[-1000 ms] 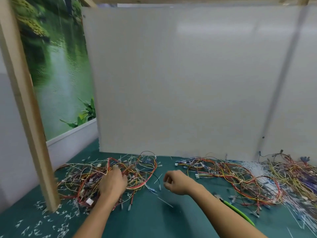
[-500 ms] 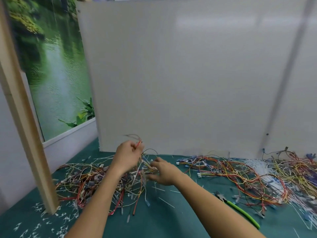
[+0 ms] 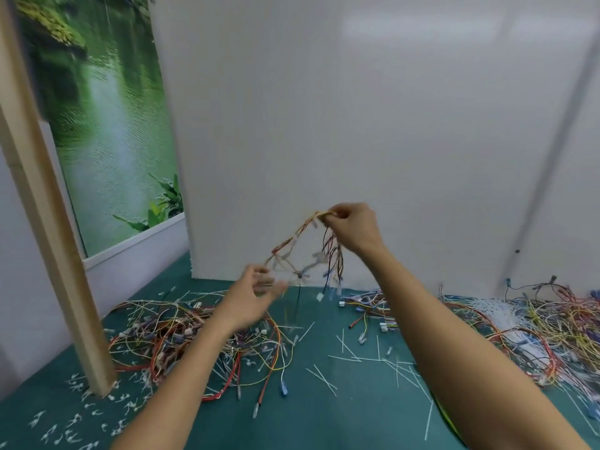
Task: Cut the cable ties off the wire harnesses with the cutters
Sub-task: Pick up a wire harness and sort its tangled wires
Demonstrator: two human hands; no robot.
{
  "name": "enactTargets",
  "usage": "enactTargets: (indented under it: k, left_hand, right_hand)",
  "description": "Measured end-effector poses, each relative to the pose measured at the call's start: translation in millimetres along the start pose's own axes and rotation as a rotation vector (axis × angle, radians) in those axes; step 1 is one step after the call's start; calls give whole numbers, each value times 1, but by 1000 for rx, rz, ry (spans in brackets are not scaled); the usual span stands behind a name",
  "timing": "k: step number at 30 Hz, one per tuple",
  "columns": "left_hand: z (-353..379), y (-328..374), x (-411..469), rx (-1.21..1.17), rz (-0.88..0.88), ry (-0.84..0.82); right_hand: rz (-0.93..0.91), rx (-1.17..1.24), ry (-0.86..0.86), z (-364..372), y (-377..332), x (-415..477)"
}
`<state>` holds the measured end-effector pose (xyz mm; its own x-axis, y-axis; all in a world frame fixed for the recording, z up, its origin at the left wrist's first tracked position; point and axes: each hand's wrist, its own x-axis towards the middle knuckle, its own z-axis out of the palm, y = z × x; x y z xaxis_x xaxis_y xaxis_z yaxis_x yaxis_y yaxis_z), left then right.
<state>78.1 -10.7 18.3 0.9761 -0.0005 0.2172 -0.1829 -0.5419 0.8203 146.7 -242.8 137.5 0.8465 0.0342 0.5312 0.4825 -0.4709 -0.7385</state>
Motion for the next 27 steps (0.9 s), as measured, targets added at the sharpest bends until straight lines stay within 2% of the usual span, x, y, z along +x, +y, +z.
enactTargets:
  k: [4, 7, 9, 11, 16, 19, 21, 23, 24, 27]
  left_hand:
    - [41, -41, -17, 444, -65, -164]
    - [57, -68, -22, 785, -8, -151]
    - [60, -82, -21, 886, 33, -91]
    - [58, -92, -15, 940, 36, -28]
    - [44, -105, -3, 931, -7, 141]
    - [48, -92, -3, 861, 13, 207]
    - [60, -70, -9, 693, 150, 230]
    - [76, -36, -22, 376, 313, 198]
    - [84, -19, -31, 176, 327, 151]
    - [105, 18, -43, -428, 109, -51]
  right_hand:
    - [-12, 201, 183, -28, -22, 10]
    - [44, 451, 315, -57, -27, 12]
    - [56, 532, 259, -74, -25, 6]
    - [48, 484, 143, -82, -19, -2]
    - [54, 503, -72, -85, 5, -32]
    - [70, 670, -133, -79, 20, -48]
    - [119, 817, -138, -73, 27, -58]
    - [153, 972, -147, -68, 35, -71]
    - [171, 1055, -161, -65, 40, -79]
    - [209, 1249, -207, -55, 54, -102]
